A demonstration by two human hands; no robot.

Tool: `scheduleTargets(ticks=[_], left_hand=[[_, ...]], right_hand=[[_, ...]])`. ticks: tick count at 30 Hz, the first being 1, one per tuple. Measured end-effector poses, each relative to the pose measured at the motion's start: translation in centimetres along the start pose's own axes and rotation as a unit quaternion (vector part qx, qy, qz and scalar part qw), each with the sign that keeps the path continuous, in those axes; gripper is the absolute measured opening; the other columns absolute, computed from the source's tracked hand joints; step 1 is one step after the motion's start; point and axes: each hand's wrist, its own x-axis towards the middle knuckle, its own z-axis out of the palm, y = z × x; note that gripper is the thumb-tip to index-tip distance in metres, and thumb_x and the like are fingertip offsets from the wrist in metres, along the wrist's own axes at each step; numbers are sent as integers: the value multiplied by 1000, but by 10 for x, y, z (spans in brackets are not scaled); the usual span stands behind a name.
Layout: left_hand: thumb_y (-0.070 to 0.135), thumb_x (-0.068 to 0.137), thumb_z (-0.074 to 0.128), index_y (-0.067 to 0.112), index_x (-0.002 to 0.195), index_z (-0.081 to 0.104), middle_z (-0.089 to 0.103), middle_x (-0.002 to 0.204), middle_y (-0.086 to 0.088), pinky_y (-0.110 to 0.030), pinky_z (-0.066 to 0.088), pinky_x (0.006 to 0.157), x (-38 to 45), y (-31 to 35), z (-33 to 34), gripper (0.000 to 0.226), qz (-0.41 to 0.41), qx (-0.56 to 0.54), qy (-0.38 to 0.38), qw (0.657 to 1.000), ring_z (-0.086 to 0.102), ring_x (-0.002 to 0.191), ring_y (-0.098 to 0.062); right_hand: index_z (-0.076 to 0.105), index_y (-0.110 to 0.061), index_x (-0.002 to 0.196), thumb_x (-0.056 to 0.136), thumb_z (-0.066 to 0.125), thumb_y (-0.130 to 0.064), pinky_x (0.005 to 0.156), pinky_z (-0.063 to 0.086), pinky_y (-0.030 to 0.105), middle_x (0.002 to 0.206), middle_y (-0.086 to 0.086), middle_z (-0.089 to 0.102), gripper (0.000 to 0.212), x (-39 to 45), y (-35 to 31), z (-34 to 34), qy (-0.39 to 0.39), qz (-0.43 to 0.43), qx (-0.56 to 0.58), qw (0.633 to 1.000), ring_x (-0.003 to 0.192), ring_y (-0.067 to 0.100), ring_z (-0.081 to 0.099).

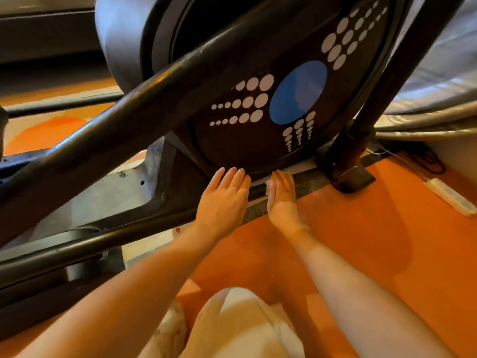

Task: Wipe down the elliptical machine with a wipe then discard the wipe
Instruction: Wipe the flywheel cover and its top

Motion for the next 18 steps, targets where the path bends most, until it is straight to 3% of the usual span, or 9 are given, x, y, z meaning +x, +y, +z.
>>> scheduleTargets(ticks=[2, 5, 7, 9, 12, 18], left_hand=[[29, 99, 48, 10, 141, 51, 51, 146, -10, -47, 29, 118, 14, 1, 7, 46, 36, 13, -21, 999, 43, 138, -28], [26, 92, 50, 6, 132, 59, 58, 137, -13, -47, 37, 112, 39, 6, 14, 46, 75, 28, -12, 997, 52, 130, -30], [27, 91, 51, 6, 131, 59, 59, 136, -12, -45, 37, 111, 52, 10, 17, 46, 77, 26, -28, 996, 53, 129, -30], [28, 97, 40, 7, 138, 52, 51, 144, -12, -45, 30, 115, 57, 10, 23, 47, 69, 24, -56, 996, 46, 135, -30], [27, 97, 23, 7, 131, 59, 57, 135, -14, -47, 39, 111, 50, 12, 31, 53, 101, 59, -54, 992, 52, 127, -34], [30, 92, 45, 6, 123, 65, 63, 127, -14, -45, 44, 105, 52, 14, 44, 44, 106, 63, -11, 992, 58, 121, -34]], right_hand=[[38, 3, 144, 95, 17, -34, 122, 11, 33, 153, 18, 33, 65, -1, 2, 3, 15, -8, 9, 1000, 148, 29, 18], [44, 8, 139, 99, 24, -30, 120, 21, 43, 148, 23, 39, 58, -3, 8, 7, 41, -30, 25, 998, 145, 35, 25], [47, 11, 135, 104, 18, -36, 116, 26, 45, 143, 27, 43, 63, -3, 10, 8, 54, -37, 46, 997, 141, 34, 28], [44, 10, 137, 104, 12, -38, 116, 25, 42, 145, 26, 40, 67, -3, 11, 6, 48, -28, 75, 996, 139, 24, 23], [40, 7, 141, 97, 25, -24, 118, 22, 35, 150, 22, 34, 56, -2, 18, 1, 23, -29, 65, 997, 142, 20, 19], [31, 0, 148, 105, 30, -14, 122, 15, 34, 158, 15, 23, 46, 6, 16, 0, 18, 0, 45, 999, 149, 24, 12]])
